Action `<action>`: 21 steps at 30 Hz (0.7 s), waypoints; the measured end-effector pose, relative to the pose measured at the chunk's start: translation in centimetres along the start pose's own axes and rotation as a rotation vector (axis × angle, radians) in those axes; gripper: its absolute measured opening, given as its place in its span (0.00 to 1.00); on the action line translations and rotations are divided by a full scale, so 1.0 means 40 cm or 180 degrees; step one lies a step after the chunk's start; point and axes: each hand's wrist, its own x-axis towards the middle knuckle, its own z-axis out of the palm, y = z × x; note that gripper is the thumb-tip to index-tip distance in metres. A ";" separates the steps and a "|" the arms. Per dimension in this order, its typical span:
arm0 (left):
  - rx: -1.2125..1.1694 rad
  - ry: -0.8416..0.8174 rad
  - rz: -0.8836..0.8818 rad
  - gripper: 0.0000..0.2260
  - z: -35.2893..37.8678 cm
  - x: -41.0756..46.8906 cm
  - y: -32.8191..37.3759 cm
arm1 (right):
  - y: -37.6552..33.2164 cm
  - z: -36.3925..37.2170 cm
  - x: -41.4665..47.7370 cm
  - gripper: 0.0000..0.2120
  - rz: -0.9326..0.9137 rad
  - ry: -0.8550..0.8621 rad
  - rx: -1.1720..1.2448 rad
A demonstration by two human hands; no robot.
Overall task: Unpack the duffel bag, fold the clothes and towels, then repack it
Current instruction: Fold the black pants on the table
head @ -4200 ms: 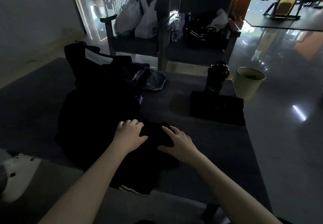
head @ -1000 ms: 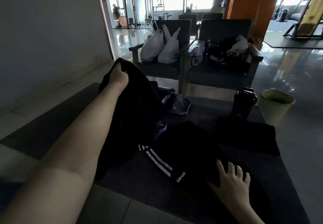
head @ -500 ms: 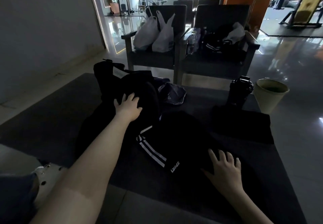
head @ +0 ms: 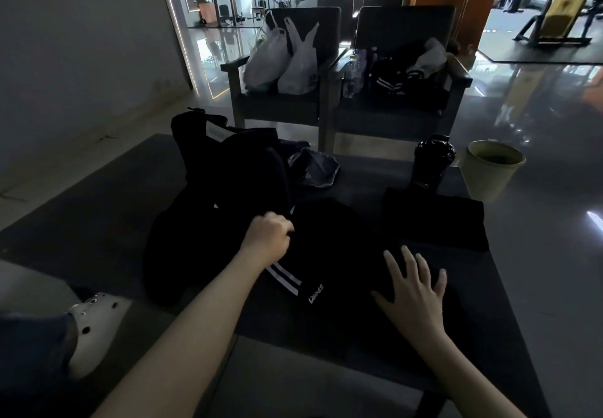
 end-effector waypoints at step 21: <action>-0.1487 -0.0638 -0.0031 0.10 0.109 -0.162 0.257 | 0.192 -0.039 -0.174 0.52 0.0091 -0.0560 0.0435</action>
